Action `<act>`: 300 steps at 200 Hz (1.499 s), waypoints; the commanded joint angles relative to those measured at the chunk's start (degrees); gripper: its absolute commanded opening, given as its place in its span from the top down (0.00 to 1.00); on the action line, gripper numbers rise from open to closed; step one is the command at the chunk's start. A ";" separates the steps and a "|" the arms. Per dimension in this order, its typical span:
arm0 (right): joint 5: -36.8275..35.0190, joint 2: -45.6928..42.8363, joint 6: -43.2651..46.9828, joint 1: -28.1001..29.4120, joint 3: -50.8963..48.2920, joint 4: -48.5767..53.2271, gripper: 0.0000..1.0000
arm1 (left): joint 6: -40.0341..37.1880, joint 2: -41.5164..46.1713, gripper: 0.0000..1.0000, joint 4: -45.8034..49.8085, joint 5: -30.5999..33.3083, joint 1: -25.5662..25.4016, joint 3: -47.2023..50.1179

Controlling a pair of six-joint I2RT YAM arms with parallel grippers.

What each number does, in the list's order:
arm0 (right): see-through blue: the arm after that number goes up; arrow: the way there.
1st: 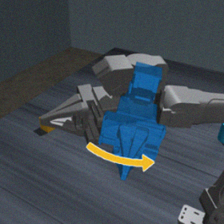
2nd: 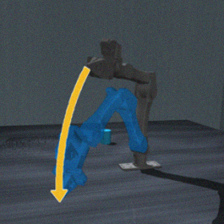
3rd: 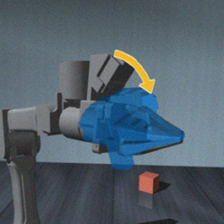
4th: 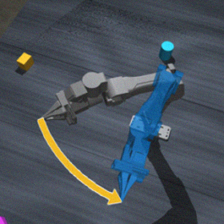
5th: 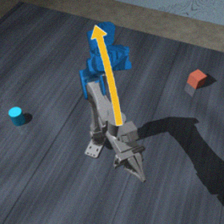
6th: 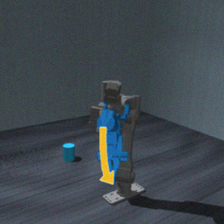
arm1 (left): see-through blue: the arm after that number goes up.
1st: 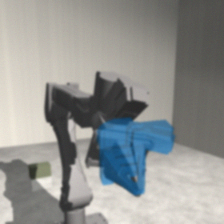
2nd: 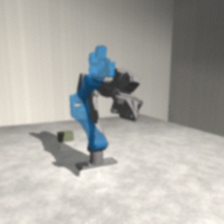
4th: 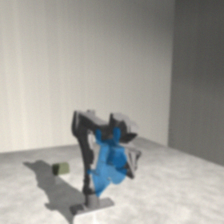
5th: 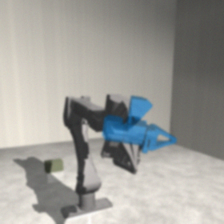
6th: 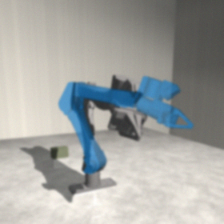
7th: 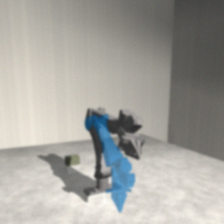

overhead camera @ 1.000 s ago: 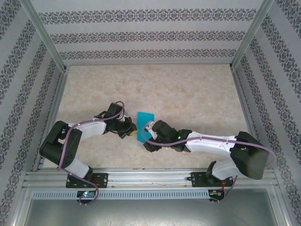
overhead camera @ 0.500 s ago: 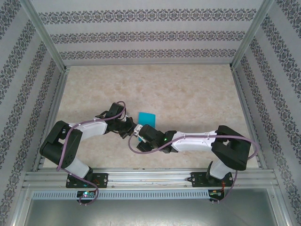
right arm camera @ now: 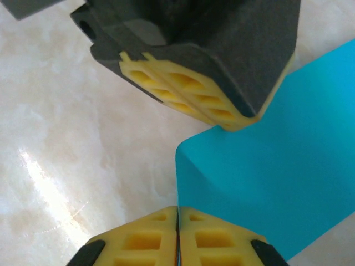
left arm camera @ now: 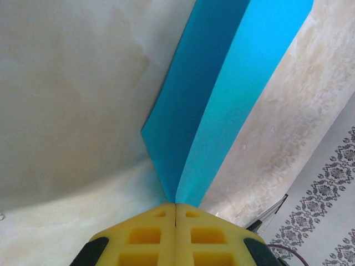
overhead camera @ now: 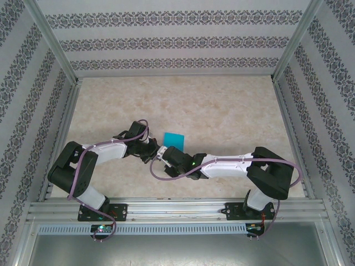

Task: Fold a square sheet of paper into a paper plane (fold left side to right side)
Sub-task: Third fold the triangle at the center of the table.

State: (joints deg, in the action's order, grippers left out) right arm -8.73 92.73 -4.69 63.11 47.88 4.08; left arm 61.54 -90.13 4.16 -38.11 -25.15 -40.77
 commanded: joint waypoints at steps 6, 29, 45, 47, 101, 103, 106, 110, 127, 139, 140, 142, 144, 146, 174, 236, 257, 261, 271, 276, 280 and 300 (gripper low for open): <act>0.93 -1.89 -2.21 -1.14 -1.29 0.42 1.00 | -0.98 0.23 0.86 2.69 1.01 -0.54 -1.84; 4.99 -3.51 -3.82 -2.87 -2.67 0.15 1.00 | -2.14 1.11 0.75 3.65 1.06 -0.09 -2.57; 8.55 -4.42 -5.09 -4.29 -3.50 -0.16 1.00 | -3.20 1.93 0.65 4.60 0.75 0.78 -3.18; 8.97 -4.51 -5.25 -4.48 -3.67 -0.22 1.00 | -3.36 2.07 0.63 4.68 0.75 0.86 -3.22; 22.49 -6.48 -9.29 -10.00 -7.99 -4.91 1.00 | -12.68 1.38 0.68 6.82 -1.18 2.71 -8.55; 22.98 -6.55 -9.46 -10.26 -8.15 -5.12 1.00 | -12.74 0.95 0.69 6.71 -1.47 2.73 -8.82; 23.69 -6.59 -9.66 -10.57 -8.34 -5.38 1.00 | -12.86 0.26 0.71 6.47 -1.91 2.69 -9.18; 24.57 -6.59 -10.07 -11.11 -8.55 -5.79 1.00 | -13.06 -0.46 0.72 6.10 -2.53 2.64 -9.65; 28.19 -6.43 -11.72 -13.17 -9.15 -6.98 1.00 | -13.15 -4.31 0.79 3.98 -4.51 2.10 -11.37; 30.59 -6.33 -13.14 -14.33 -9.71 -8.38 1.00 | -13.46 -6.88 0.81 3.56 -4.86 1.34 -12.95; 30.74 -6.33 -13.28 -14.38 -9.77 -8.47 1.00 | -13.51 -7.07 0.82 3.57 -4.86 1.34 -13.16; 31.00 -6.33 -13.49 -14.61 -9.85 -8.65 1.00 | -13.52 -7.49 0.82 3.61 -4.87 1.20 -13.31; 31.22 -6.33 -13.63 -14.71 -9.94 -8.82 1.00 | -13.67 -7.91 0.82 3.60 -4.83 1.01 -13.70; 31.40 -6.33 -13.84 -14.82 -10.03 -9.06 1.00 | -13.76 -8.30 0.83 3.69 -4.88 0.94 -14.00; 33.13 -5.91 -15.20 -16.14 -10.52 -10.20 1.00 | -16.17 -13.65 0.86 5.78 -4.64 -0.31 -17.52; 36.77 -4.27 -19.69 -17.83 -11.02 -11.79 1.00 | -21.31 -20.73 0.90 10.86 -1.90 -1.07 -20.30; 36.98 -4.21 -21.98 -18.44 -11.47 -12.32 1.00 | -22.24 -21.64 0.91 11.83 -0.71 -1.22 -20.09; 37.07 -4.22 -22.43 -18.59 -11.57 -12.54 1.00 | -22.33 -21.76 0.91 11.91 -0.66 -1.34 -20.08; 37.03 -4.14 -23.67 -19.03 -11.80 -12.86 1.00 | -22.58 -22.01 0.91 12.08 -0.48 -1.38 -20.01; 37.10 -4.07 -24.19 -19.29 -11.84 -12.93 1.00 | -22.67 -22.10 0.92 12.17 -0.39 -1.41 -20.01; 37.12 -4.05 -24.51 -19.49 -11.92 -13.03 1.00 | -22.71 -22.19 0.92 12.18 -0.31 -1.41 -19.97; 36.87 -3.48 -25.83 -20.34 -12.01 -12.76 1.00 | -23.03 -22.29 0.92 12.51 0.20 -1.40 -19.97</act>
State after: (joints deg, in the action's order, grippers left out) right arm 27.07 88.03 -27.35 43.88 36.56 -7.25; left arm 40.66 -110.32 12.29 -40.71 -25.85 -60.69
